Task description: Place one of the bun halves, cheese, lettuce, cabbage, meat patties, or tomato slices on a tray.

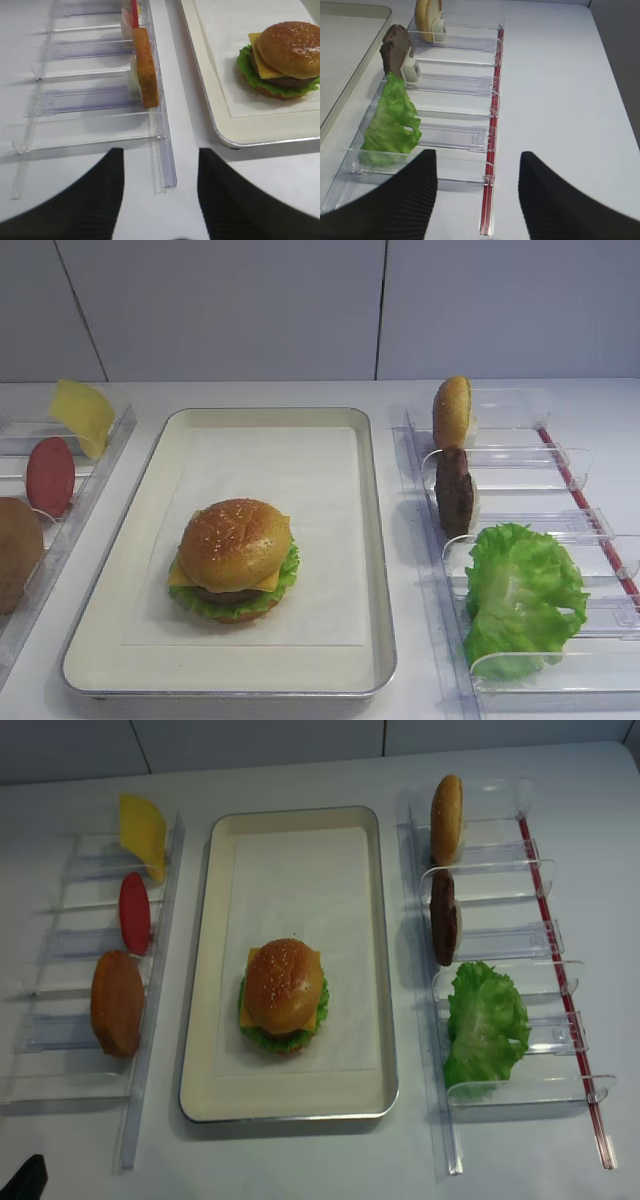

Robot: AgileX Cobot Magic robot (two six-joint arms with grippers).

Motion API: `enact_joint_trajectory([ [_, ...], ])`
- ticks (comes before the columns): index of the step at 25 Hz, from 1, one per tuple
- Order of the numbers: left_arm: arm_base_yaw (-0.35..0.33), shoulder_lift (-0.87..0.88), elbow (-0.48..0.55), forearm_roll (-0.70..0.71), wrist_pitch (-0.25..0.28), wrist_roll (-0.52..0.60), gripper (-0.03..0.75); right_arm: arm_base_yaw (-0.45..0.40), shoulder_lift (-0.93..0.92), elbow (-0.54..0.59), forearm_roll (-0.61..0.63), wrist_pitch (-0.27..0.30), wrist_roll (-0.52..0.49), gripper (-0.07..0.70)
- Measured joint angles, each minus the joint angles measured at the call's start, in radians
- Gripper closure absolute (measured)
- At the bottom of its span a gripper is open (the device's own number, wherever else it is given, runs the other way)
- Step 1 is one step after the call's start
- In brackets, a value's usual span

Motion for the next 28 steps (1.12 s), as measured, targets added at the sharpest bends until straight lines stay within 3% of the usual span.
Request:
enact_joint_trajectory([
  [28,0.000,0.000,0.000,0.000,0.000,0.000,0.397,0.000,0.000,0.012,0.019,0.008,-0.026,0.228],
])
